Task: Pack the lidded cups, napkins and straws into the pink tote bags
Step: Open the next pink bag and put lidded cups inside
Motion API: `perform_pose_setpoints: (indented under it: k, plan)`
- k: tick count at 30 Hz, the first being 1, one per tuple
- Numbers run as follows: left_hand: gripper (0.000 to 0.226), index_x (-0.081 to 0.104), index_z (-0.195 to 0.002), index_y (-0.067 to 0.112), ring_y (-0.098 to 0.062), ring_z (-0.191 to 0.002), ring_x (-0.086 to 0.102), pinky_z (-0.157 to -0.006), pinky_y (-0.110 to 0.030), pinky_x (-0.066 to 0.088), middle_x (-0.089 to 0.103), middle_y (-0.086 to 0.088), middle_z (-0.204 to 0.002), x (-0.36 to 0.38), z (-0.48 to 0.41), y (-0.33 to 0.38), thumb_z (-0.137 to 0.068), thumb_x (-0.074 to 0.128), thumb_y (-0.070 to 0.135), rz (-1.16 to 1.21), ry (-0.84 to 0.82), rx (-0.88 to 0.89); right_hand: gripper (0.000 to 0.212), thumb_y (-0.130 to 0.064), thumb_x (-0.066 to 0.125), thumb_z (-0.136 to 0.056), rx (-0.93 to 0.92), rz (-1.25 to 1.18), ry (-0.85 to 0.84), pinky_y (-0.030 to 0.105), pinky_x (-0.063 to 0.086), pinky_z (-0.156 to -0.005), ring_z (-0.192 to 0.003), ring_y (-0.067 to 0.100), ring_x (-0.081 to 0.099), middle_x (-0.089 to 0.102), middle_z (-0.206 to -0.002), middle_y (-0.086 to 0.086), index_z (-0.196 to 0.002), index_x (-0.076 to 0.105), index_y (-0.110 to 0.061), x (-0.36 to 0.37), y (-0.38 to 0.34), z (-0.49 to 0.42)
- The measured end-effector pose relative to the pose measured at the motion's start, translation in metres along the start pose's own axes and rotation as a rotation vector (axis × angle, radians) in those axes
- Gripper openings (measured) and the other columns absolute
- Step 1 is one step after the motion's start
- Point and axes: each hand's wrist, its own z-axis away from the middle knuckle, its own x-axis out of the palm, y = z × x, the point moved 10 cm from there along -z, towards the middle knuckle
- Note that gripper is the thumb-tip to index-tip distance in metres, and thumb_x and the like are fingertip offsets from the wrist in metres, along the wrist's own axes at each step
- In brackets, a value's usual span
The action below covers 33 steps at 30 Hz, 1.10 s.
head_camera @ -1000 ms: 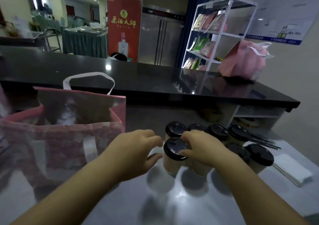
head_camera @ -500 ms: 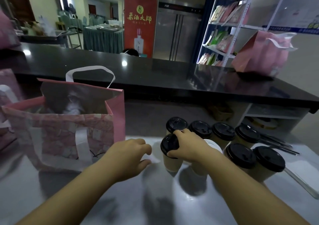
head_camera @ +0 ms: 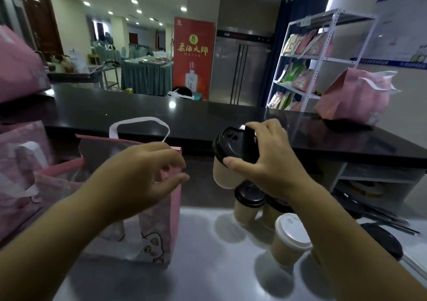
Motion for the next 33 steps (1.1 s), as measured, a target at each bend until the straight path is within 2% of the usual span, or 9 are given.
perform_pose_setpoints:
  k: [4,11,13,16,19,21,27,30,33]
  plan:
    - [0.018,0.067,-0.085,0.023,-0.001,-0.067,0.058,-0.058,-0.022,0.048,0.062,0.011,-0.078,-0.042,0.006,-0.050,-0.077,0.062,0.038,-0.029,0.072,-0.042,0.076,-0.066,0.058,-0.063,-0.051,-0.156,0.053,0.026,0.036,-0.089,-0.108,0.015,0.038,0.036,-0.108,-0.004,-0.124,0.045,-0.023,0.000,-0.048,-0.031]
    - [0.014,0.070,-0.090,0.021,-0.006,-0.073,0.060,-0.068,-0.027,0.050,0.067,0.005,-0.084,-0.058,0.032,-0.156,-0.077,0.071,0.021,-0.100,-0.018,-0.180,0.071,-0.067,0.057,-0.067,-0.109,-0.260,-0.003,0.015,0.036,-0.080,-0.103,0.010,0.043,0.040,-0.109,-0.007,-0.122,0.045,-0.025,0.062,-0.118,-0.072]
    - [0.023,0.067,-0.103,0.024,-0.012,-0.087,0.057,-0.078,-0.028,0.046,0.065,0.009,-0.096,-0.051,0.039,-0.184,-0.080,0.068,0.022,-0.117,-0.087,-0.204,0.074,-0.070,0.056,-0.066,-0.113,-0.232,-0.057,0.020,0.040,-0.081,-0.101,0.009,0.044,0.040,-0.109,-0.007,-0.123,0.045,-0.024,0.088,-0.131,-0.079]
    - [0.038,0.058,-0.118,0.035,-0.011,-0.108,0.042,-0.092,-0.030,0.040,0.046,0.031,-0.099,-0.030,0.049,-0.212,-0.084,0.061,0.019,-0.107,-0.245,-0.193,0.078,-0.075,0.055,-0.066,-0.116,-0.143,-0.139,0.025,0.042,-0.082,-0.103,0.009,0.042,0.041,-0.108,-0.010,-0.124,0.045,-0.025,0.125,-0.143,-0.082]
    - [0.040,0.049,-0.124,0.045,-0.004,-0.111,0.032,-0.098,-0.029,0.036,0.045,0.035,-0.114,-0.009,0.058,-0.229,-0.089,0.050,0.025,-0.169,-0.406,-0.142,0.084,-0.078,0.054,-0.064,-0.125,0.002,-0.257,0.030,0.044,-0.086,-0.108,0.010,0.040,0.041,-0.114,-0.010,-0.128,0.043,-0.025,0.160,-0.149,-0.080]
    - [0.035,0.051,-0.121,0.045,-0.002,-0.110,0.030,-0.098,-0.029,0.035,0.047,0.033,-0.121,-0.003,0.063,-0.238,-0.090,0.046,0.031,-0.161,-0.430,-0.130,0.084,-0.077,0.055,-0.063,-0.135,0.078,-0.341,0.030,0.044,-0.087,-0.108,0.009,0.038,0.041,-0.115,-0.011,-0.129,0.042,-0.027,0.178,-0.151,-0.074]
    - [0.021,0.057,-0.091,0.038,-0.004,-0.107,0.037,-0.091,-0.028,0.041,0.052,0.023,-0.100,-0.018,0.066,-0.254,-0.078,0.053,0.054,-0.132,-0.379,-0.100,0.080,-0.066,0.063,-0.066,-0.192,0.276,-0.596,0.030,0.046,-0.088,-0.109,0.010,0.037,0.039,-0.122,-0.010,-0.132,0.037,-0.030,0.206,-0.145,-0.059]
    - [0.029,0.046,-0.086,0.039,-0.001,-0.114,0.030,-0.094,-0.026,0.039,0.047,0.019,-0.122,-0.019,0.072,-0.257,-0.070,0.056,0.062,-0.153,-0.418,-0.107,0.082,-0.063,0.064,-0.066,-0.235,0.384,-0.703,0.033,0.048,-0.087,-0.109,0.014,0.038,0.037,-0.124,-0.007,-0.135,0.033,-0.029,0.216,-0.139,-0.053]
    - [0.036,0.037,-0.084,0.040,-0.001,-0.125,0.014,-0.100,-0.024,0.034,0.024,0.015,-0.144,-0.014,0.082,-0.259,-0.067,0.055,0.066,-0.158,-0.460,-0.140,0.081,-0.061,0.065,-0.065,-0.271,0.436,-0.761,0.031,0.048,-0.080,-0.105,0.013,0.039,0.038,-0.120,-0.008,-0.132,0.034,-0.030,0.224,-0.135,-0.047]
